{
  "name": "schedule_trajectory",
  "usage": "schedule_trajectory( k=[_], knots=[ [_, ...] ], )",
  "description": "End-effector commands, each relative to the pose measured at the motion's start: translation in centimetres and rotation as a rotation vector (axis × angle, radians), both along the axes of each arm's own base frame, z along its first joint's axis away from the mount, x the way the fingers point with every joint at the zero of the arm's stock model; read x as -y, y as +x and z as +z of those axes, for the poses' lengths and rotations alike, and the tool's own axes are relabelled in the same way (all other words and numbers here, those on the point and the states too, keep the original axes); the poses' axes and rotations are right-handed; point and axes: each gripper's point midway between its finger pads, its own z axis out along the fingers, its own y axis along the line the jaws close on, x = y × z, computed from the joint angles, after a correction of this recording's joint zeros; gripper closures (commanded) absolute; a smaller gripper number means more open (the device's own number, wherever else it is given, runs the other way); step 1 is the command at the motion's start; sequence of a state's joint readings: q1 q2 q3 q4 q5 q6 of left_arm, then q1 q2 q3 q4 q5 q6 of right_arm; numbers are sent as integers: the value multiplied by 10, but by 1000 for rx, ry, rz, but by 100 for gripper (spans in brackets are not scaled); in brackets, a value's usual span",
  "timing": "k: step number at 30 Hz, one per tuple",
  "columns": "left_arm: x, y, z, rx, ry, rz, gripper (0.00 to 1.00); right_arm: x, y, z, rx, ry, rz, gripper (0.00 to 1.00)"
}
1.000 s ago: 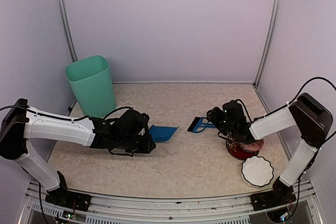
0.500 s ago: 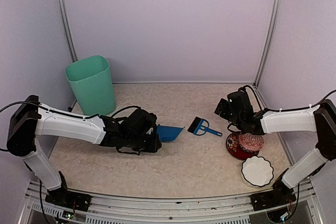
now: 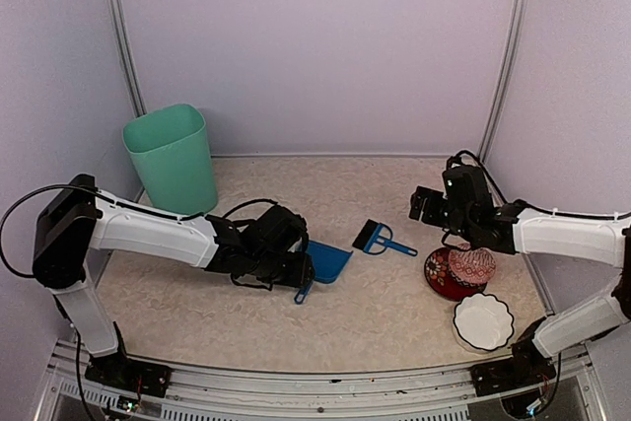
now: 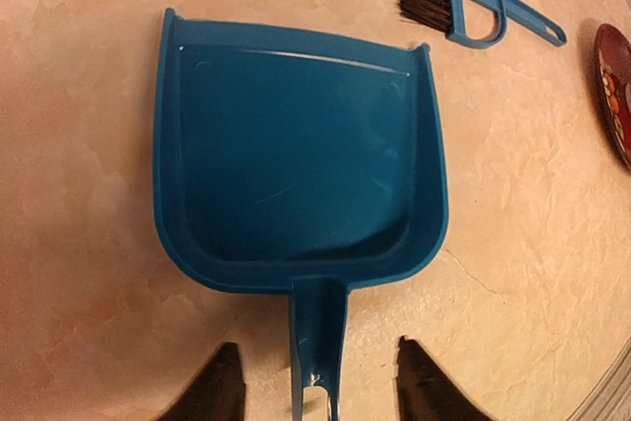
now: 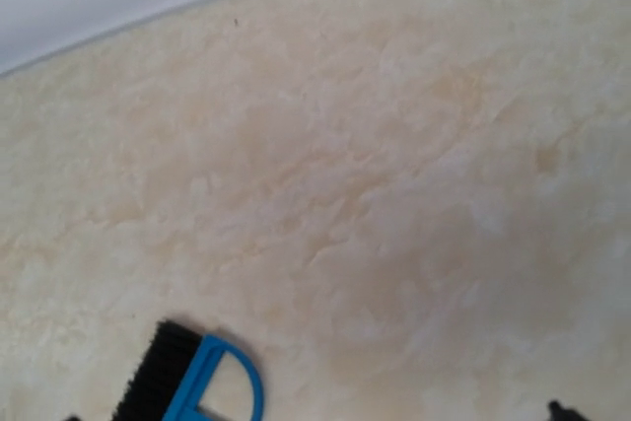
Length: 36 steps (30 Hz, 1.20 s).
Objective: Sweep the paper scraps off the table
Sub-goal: Place the dustpan at the center of the board, then reset both arms
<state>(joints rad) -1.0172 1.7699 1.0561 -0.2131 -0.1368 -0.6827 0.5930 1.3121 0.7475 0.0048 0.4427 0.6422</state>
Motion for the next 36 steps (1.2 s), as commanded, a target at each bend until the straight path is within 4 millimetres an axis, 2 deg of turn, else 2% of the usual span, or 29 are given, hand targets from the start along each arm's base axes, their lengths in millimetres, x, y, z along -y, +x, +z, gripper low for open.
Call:
schedule_trajectory(
  k=[1,4,5,12,16,22,28,36],
  knots=[
    [10,4,20,36,-32,-18,35,28,-11,21,72,-119,-34,0],
    [8,6,41,73,-56,-13,3,45,-19,29,122,-174,-77,0],
    [5,8,49,92,-59,-5,2,51,-22,33,142,-206,-82,0],
    [-15,14,114,225,-101,31,1,83,-32,39,228,-362,-175,0],
    [-36,18,144,315,-127,92,1,87,-33,39,289,-495,-155,0],
    [-78,19,176,437,-180,215,1,89,-28,28,319,-626,-112,0],
    [-134,15,201,592,-228,341,1,107,-21,5,367,-614,-27,0],
    [-198,3,208,745,-197,467,1,129,-6,-6,424,-504,6,0]
  ],
)
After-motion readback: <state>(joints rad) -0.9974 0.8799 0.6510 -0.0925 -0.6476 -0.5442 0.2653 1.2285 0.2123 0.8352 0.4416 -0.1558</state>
